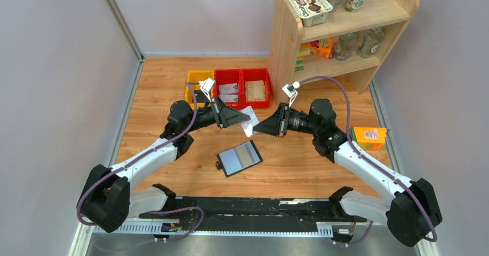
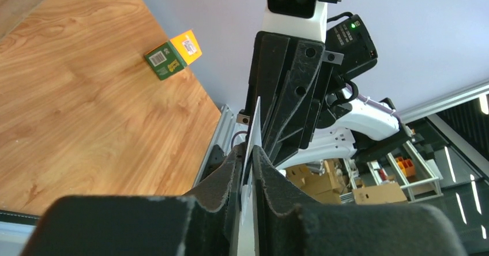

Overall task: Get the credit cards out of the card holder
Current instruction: Pick up the credit card from the card holder.

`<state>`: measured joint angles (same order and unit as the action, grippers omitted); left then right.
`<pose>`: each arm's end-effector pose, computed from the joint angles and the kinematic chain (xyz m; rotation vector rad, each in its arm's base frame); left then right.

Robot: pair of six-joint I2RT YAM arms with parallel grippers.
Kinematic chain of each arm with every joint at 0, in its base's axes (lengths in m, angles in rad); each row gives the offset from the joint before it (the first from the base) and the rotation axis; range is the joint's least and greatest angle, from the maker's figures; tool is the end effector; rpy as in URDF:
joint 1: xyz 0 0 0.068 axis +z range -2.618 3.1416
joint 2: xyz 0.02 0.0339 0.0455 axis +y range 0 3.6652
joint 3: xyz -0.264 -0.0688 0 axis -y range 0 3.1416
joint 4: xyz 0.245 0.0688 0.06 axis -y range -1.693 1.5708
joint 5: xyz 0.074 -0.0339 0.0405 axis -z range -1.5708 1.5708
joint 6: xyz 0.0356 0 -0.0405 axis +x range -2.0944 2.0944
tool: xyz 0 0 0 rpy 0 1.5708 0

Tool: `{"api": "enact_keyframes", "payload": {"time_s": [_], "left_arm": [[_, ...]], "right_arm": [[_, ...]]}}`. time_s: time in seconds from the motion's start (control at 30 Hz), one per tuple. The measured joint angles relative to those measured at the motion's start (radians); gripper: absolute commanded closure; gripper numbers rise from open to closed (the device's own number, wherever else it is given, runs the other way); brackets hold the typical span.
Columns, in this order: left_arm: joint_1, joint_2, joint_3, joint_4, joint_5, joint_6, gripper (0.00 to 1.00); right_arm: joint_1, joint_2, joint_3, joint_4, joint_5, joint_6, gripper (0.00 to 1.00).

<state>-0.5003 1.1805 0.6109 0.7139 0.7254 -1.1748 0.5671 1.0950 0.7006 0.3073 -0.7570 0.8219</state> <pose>0.2149 -0.1444 0.2905 0.1348 1.7674 -1.8063 0.1959 0.1537 0.3007 -0.4246 1.8804 1.6158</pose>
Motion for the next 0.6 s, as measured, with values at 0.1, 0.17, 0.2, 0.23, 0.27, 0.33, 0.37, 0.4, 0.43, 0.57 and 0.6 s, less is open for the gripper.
{"api": "enact_keyframes", "payload": {"time_s": [0.1, 0.17, 0.2, 0.23, 0.27, 0.33, 0.37, 0.4, 0.43, 0.57, 0.6], "left_arm": [[0.004, -0.005, 0.0, -0.001, 0.012, 0.007, 1.0], [0.003, -0.013, -0.002, -0.006, 0.015, 0.013, 1.0], [0.003, -0.019, -0.003, -0.013, 0.015, 0.014, 1.0], [0.003, -0.023, -0.004, -0.02, 0.013, 0.016, 1.0], [0.004, -0.032, -0.008, -0.032, 0.003, 0.019, 1.0], [0.011, -0.053, -0.018, -0.063, -0.033, 0.028, 1.0], [0.015, -0.065, -0.023, -0.081, -0.062, 0.032, 1.0], [0.019, -0.078, -0.027, -0.107, -0.103, 0.035, 1.0], [0.023, -0.09, -0.031, -0.136, -0.145, 0.037, 1.0], [0.039, -0.101, -0.031, -0.238, -0.334, 0.032, 1.0], [0.044, -0.094, -0.031, -0.257, -0.385, 0.029, 1.0]], "right_arm": [[-0.006, 0.0, 0.0, -0.008, -0.011, -0.004, 1.0], [-0.007, 0.0, 0.0, -0.013, -0.016, -0.008, 0.91], [-0.007, 0.0, 0.0, -0.015, -0.018, -0.011, 0.83], [-0.007, 0.0, 0.002, -0.022, -0.018, -0.016, 0.74], [-0.008, -0.001, 0.003, -0.034, -0.016, -0.027, 0.62], [-0.02, -0.005, 0.009, -0.087, -0.004, -0.053, 0.49], [-0.026, -0.008, 0.011, -0.112, 0.004, -0.063, 0.45], [-0.035, -0.014, 0.015, -0.149, 0.021, -0.081, 0.39], [-0.043, -0.021, 0.019, -0.184, 0.038, -0.098, 0.34], [-0.072, -0.083, 0.038, -0.341, 0.132, -0.173, 0.19], [-0.08, -0.101, 0.042, -0.379, 0.16, -0.194, 0.16]]}}
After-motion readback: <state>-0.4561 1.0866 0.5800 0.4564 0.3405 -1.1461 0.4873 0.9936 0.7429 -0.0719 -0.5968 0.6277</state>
